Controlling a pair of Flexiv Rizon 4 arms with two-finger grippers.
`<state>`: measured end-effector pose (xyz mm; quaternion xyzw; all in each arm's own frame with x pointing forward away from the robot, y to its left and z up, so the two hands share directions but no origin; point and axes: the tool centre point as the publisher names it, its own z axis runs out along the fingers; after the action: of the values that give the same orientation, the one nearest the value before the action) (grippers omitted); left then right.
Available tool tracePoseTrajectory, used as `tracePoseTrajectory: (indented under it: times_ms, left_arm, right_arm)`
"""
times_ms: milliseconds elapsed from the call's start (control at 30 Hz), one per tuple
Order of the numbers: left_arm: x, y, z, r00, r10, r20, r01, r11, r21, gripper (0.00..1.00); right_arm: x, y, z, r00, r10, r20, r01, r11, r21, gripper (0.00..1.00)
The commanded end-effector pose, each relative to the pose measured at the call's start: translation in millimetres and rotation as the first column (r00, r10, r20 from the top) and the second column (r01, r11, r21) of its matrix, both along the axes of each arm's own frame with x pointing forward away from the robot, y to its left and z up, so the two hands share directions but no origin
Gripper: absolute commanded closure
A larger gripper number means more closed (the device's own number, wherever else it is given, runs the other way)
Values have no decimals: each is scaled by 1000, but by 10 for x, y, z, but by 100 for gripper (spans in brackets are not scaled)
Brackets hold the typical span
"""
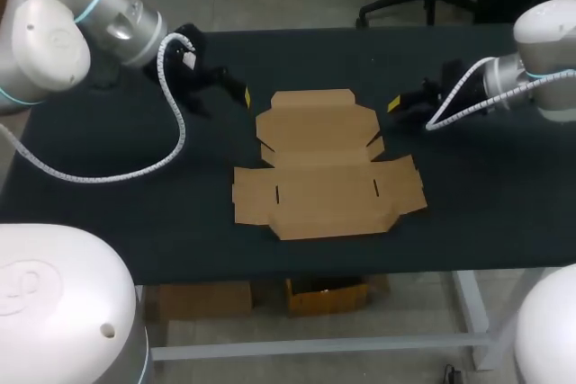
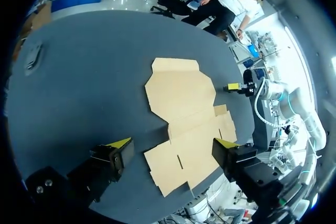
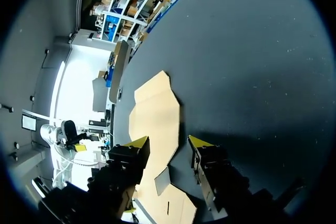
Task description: Assemble the packaging by folding the flat box into shape, placing the metal phone stand inside, and closing the box properly
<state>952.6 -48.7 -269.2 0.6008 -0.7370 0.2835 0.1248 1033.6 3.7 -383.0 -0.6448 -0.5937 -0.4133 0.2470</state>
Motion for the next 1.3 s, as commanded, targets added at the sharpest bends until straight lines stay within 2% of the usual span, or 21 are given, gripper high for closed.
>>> tracePoseTrajectory:
  times_ms: [33, 633, 1300]
  left_arm:
    - [78, -6, -3, 1000, -12, -7, 12, 1000, -5, 0]
    - [174, -32, 30, 999, -38, 2, 38, 999, -28, 0]
    - [151, 41, 18, 1000, -28, 7, 28, 999, -46, 0]
  right_arm:
    - [65, 27, -64, 1000, 19, -8, -19, 1000, 12, 57]
    - [160, 191, -215, 998, 56, -15, -56, 998, 21, 58]
    - [241, 345, -265, 996, 76, -54, -75, 997, 25, 59]
